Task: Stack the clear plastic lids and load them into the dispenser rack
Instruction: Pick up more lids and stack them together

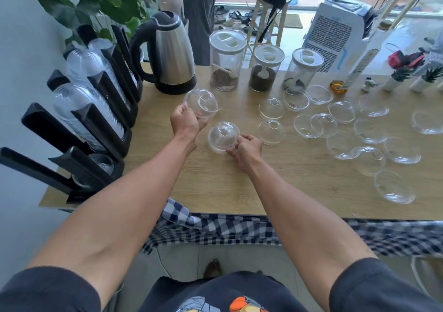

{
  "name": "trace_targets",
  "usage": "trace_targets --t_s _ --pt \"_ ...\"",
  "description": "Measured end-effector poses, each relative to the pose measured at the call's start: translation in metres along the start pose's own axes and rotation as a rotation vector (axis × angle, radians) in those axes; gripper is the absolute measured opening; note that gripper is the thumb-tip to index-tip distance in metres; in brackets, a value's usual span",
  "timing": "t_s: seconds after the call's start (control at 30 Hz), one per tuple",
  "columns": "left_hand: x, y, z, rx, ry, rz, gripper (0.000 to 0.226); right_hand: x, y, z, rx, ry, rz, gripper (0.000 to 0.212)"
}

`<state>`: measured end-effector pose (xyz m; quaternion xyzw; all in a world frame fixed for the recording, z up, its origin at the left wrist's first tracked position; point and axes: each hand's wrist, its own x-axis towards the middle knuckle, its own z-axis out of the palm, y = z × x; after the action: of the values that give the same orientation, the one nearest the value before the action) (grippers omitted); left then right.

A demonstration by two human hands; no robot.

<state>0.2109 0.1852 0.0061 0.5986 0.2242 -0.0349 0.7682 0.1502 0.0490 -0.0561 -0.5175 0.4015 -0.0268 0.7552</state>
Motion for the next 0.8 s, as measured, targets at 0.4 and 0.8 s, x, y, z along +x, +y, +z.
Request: trace_targets --t_s 0.4,0.8 --pt "0.0 -0.038 -0.002 0.18 -0.099 -0.234 0.047 0.016 -0.003 -0.01 -0.342 0.235 -0.11 0.01" --pt "0.016 -0.072 0.001 0.48 0.055 -0.153 0.02 0.023 -0.013 -0.008 -0.58 0.036 -0.248 0.032"
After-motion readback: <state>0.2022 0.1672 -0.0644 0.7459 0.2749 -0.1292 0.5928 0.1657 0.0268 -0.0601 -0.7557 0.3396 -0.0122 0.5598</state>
